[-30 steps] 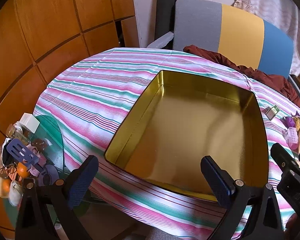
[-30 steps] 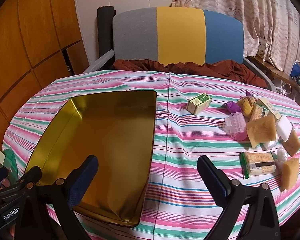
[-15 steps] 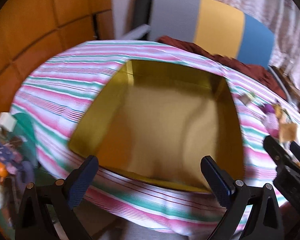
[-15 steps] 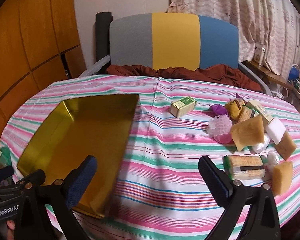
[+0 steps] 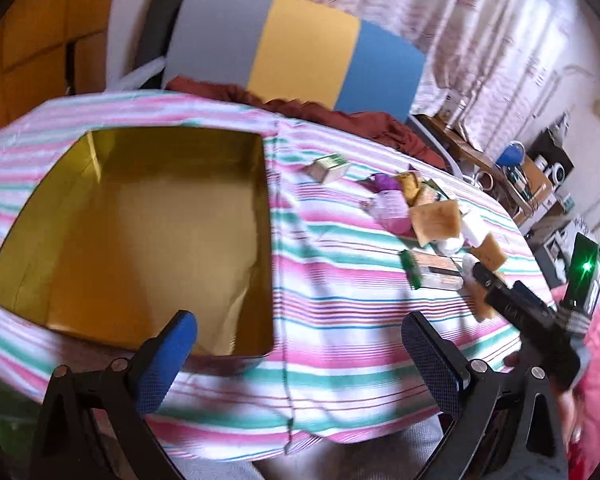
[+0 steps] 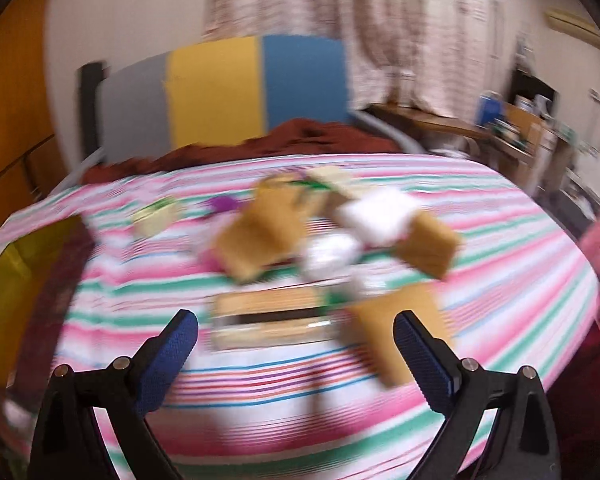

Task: Organize objects
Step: 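Move both tools from the gold tray toward the cluster of items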

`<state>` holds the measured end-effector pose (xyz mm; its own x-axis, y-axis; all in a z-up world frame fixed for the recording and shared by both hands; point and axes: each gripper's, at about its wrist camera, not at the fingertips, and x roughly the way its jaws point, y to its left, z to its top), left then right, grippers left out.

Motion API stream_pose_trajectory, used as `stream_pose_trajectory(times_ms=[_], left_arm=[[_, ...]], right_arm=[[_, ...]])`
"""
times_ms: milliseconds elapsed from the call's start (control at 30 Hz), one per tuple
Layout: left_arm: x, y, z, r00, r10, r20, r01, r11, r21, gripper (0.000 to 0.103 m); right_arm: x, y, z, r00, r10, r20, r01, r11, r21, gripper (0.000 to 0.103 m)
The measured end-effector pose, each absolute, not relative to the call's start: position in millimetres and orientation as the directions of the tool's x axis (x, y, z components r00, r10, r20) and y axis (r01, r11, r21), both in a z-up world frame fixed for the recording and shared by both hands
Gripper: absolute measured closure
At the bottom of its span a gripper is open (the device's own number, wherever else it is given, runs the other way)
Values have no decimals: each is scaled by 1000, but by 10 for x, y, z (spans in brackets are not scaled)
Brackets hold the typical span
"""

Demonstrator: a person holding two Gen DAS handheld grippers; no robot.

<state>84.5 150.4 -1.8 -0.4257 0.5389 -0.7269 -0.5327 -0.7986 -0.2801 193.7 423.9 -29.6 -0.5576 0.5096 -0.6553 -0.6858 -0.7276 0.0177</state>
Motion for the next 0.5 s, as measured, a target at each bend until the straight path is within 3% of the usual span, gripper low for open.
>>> stream_pose_trajectory(times_ms=[300,400,433,500], left_arm=[[994,1999,-120,-338,537,-773,-645,-730,-226,0],[1041,2146,-162,-332,534,-778,-673,-712,-202,0],[1051,2187,-173,-332,531,-779,-683,-706,-191,0],[1065,2304,-212,-329,524,-785,-703,-691,-167,0]], right_arm=[[2137,4880,-675,-530,455,-716,-686,-726,47,18],[2143,4908,-766,-539,431,-724,-679,-730,70,33],[2153,4920,-792,-550,425,-719,-678,-730,88,43],[2168,4918,-828,-573,421,-703,-671,-734,108,44]])
